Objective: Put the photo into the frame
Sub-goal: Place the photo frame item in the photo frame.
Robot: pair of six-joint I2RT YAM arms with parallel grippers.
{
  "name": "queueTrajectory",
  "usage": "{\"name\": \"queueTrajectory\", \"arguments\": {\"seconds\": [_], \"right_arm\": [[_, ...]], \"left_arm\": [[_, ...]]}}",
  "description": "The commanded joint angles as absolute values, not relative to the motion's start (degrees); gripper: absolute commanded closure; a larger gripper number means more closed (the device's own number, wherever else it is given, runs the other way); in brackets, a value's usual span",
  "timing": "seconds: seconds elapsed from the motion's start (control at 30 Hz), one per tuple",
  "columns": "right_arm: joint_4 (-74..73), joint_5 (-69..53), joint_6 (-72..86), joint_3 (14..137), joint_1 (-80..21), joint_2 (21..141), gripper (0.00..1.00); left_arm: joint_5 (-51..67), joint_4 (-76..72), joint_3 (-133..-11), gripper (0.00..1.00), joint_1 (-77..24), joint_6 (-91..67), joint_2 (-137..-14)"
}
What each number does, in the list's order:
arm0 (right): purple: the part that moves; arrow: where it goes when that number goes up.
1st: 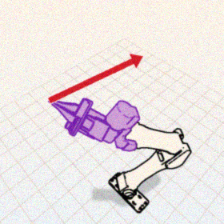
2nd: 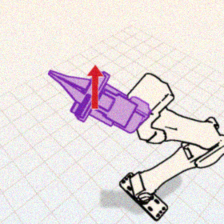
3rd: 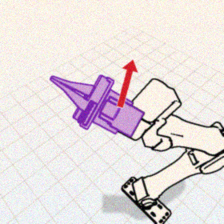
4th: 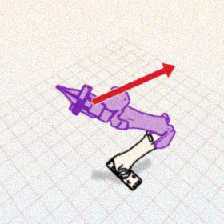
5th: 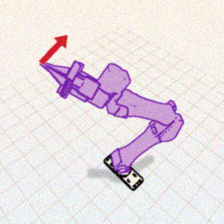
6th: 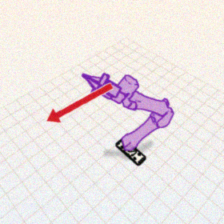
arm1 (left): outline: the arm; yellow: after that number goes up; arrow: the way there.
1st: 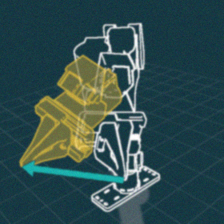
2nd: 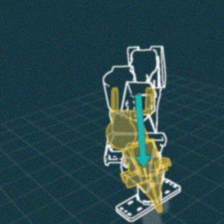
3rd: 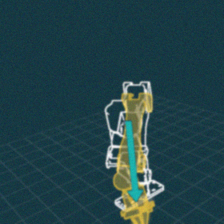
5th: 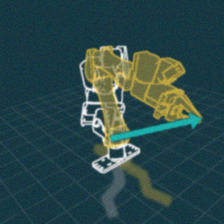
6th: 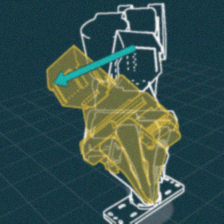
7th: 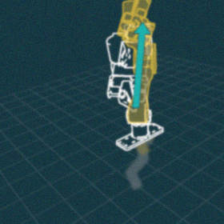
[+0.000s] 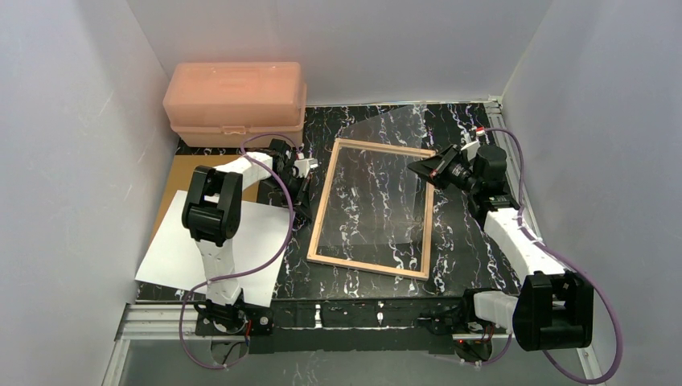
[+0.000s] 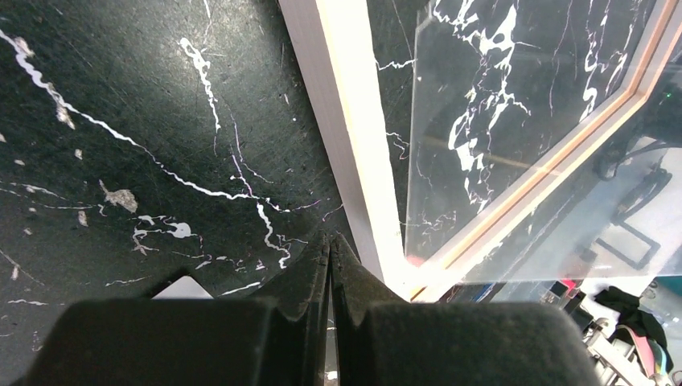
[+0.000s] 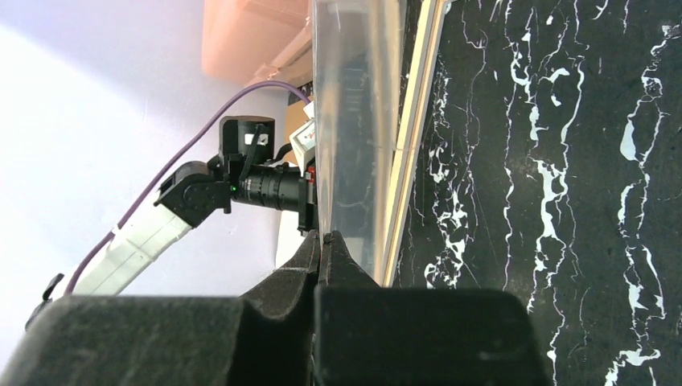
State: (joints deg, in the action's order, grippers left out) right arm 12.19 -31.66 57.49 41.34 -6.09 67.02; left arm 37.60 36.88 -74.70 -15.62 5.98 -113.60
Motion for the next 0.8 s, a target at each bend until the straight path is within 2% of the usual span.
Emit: {"name": "queueTrajectory", "arguments": {"seconds": [0.0,0.77], "right_arm": [[16.33,-32.14,59.89,40.70,-6.25,65.12,0.99],[14.93,-32.98,57.33,37.23,-6.26,64.99,0.99]], "left_arm": [[39.38,37.62,-74.68,1.00,-15.84,6.33,-112.85],[39.76,37.55,-74.65,1.00,-15.84,6.40,-112.73]]}}
